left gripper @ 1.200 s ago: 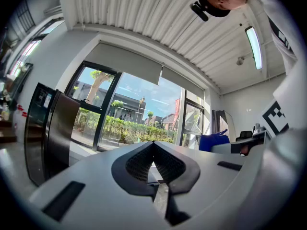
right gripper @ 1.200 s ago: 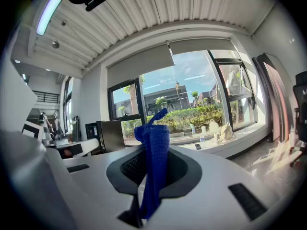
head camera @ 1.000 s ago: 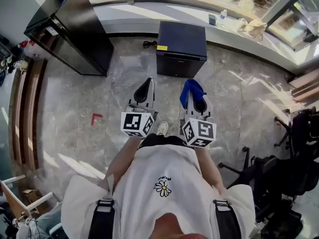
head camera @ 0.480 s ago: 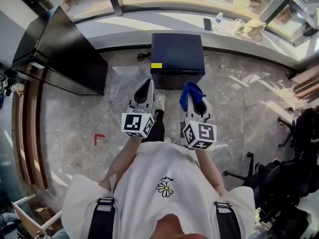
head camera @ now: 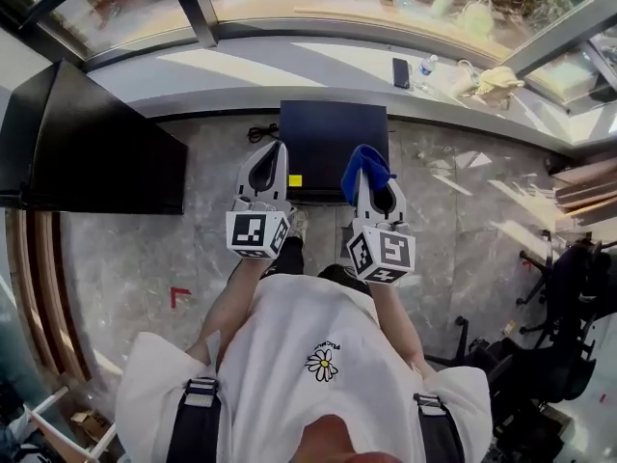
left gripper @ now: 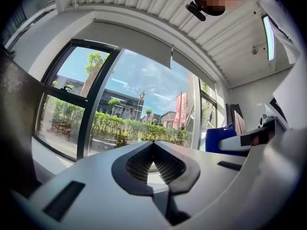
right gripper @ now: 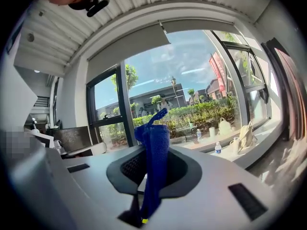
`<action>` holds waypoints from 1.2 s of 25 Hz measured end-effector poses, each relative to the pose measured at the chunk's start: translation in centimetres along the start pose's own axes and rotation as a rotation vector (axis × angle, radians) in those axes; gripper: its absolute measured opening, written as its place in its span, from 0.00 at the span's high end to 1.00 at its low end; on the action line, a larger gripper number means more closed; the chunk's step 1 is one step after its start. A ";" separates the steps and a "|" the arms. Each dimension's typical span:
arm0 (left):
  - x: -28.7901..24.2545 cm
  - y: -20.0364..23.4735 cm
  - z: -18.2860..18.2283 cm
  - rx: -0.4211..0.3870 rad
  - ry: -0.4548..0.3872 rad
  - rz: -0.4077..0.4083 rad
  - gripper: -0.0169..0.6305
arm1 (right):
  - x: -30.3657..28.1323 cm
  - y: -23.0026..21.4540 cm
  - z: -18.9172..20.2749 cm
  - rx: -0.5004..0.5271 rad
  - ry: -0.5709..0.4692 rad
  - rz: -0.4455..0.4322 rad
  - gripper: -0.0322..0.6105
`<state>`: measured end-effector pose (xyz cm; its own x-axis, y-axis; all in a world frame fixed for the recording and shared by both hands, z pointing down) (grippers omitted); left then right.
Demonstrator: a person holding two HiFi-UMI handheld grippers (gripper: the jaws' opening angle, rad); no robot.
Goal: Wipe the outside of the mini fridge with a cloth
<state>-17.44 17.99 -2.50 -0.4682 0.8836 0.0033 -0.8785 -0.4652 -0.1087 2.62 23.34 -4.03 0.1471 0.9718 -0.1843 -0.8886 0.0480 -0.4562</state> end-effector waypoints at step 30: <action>-18.3 5.5 25.6 0.028 0.309 -0.318 0.97 | -32.2 -9.1 16.0 -0.074 0.358 -0.211 0.85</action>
<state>-16.09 -2.11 22.30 -0.1273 0.9556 -0.2656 -0.9786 -0.1647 -0.1234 -0.96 -4.66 19.97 0.4758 0.8002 -0.3651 -0.7913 0.2083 -0.5749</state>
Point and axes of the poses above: the fingertips, and each gripper's own axes: x backward along the fingers, y to its left, z out of its underside, the point moved 7 cm from there along x, backward along the fingers, and after that the axes turned 15 degrees about -x, right-handed, at the moved point
